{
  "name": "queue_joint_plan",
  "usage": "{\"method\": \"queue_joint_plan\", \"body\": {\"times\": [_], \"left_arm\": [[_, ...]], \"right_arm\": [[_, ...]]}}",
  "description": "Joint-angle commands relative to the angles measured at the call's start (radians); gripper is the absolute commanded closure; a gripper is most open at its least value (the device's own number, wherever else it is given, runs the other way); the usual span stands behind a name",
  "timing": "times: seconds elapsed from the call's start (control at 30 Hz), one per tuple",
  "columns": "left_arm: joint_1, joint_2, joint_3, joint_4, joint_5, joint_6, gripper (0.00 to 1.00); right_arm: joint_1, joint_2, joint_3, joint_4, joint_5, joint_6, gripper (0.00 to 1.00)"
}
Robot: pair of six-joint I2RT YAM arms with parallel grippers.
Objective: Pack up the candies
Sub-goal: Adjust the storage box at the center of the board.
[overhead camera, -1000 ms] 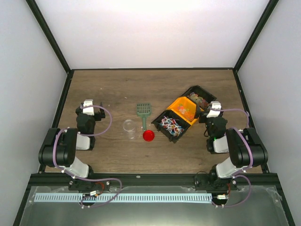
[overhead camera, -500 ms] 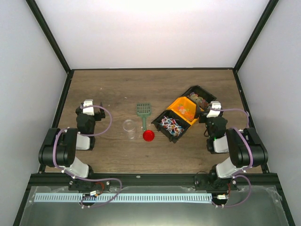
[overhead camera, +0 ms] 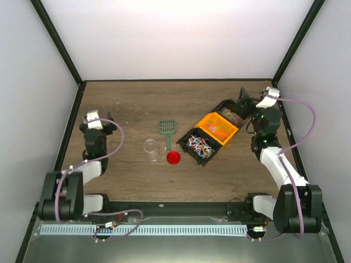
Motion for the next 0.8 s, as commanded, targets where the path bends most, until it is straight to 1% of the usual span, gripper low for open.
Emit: {"method": "queue_joint_plan", "body": {"times": [0.0,0.03,0.07,0.1,0.13,0.17,0.2,0.27,0.3,0.33,0.37,0.43,0.47,0.57,0.6,0.63,0.7,0.77], "left_arm": [[-0.013,-0.224,0.167,-0.379,-0.010,-0.162,0.00],[-0.023,-0.252,0.221,-0.463,0.023,-0.195,0.00],[-0.042,-0.272,0.270,-0.540,0.045,-0.217,0.00],[-0.074,-0.283,0.317,-0.590,0.058,-0.218,0.00],[-0.118,-0.287,0.355,-0.625,0.062,-0.202,0.00],[-0.169,-0.285,0.392,-0.648,0.061,-0.175,0.00],[-0.222,-0.277,0.431,-0.669,0.071,-0.152,0.00],[-0.314,-0.236,0.516,-0.727,0.116,-0.125,0.00],[-0.352,-0.207,0.562,-0.756,0.144,-0.122,0.00],[-0.386,-0.170,0.605,-0.781,0.184,-0.116,0.00],[-0.422,-0.133,0.650,-0.808,0.228,-0.103,0.00],[-0.498,-0.032,0.734,-0.872,0.261,-0.058,0.00],[-0.550,0.011,0.789,-0.903,0.268,-0.036,0.04],[-0.646,0.139,0.886,-0.976,0.254,0.000,0.26],[-0.675,0.172,0.904,-0.987,0.244,0.003,0.31],[-0.699,0.201,0.918,-0.990,0.227,0.002,0.34],[-0.736,0.247,0.934,-0.985,0.209,-0.003,0.37],[-0.756,0.291,0.956,-0.988,0.206,-0.012,0.37]], "right_arm": [[-0.008,0.011,0.097,-0.344,-0.176,0.191,0.08],[-0.009,0.016,0.114,-0.391,-0.196,0.222,0.18],[-0.008,0.016,0.123,-0.434,-0.194,0.259,0.31],[-0.007,0.014,0.132,-0.484,-0.190,0.284,0.39],[-0.007,0.014,0.144,-0.537,-0.179,0.312,0.45],[-0.005,0.015,0.158,-0.600,-0.163,0.330,0.47],[-0.001,0.013,0.170,-0.655,-0.147,0.337,0.45],[0.002,0.008,0.181,-0.735,-0.115,0.346,0.25],[0.003,0.007,0.184,-0.760,-0.099,0.345,0.23],[0.003,0.009,0.189,-0.784,-0.090,0.345,0.23],[0.002,0.017,0.197,-0.805,-0.095,0.341,0.23],[0.004,0.048,0.218,-0.855,-0.114,0.348,0.26],[0.006,0.073,0.222,-0.871,-0.125,0.350,0.29],[0.014,0.123,0.214,-0.895,-0.128,0.361,0.34],[0.016,0.133,0.208,-0.901,-0.120,0.365,0.36],[0.018,0.139,0.201,-0.900,-0.114,0.367,0.39],[0.023,0.149,0.182,-0.886,-0.118,0.364,0.41],[0.031,0.171,0.177,-0.884,-0.123,0.360,0.43]]}}
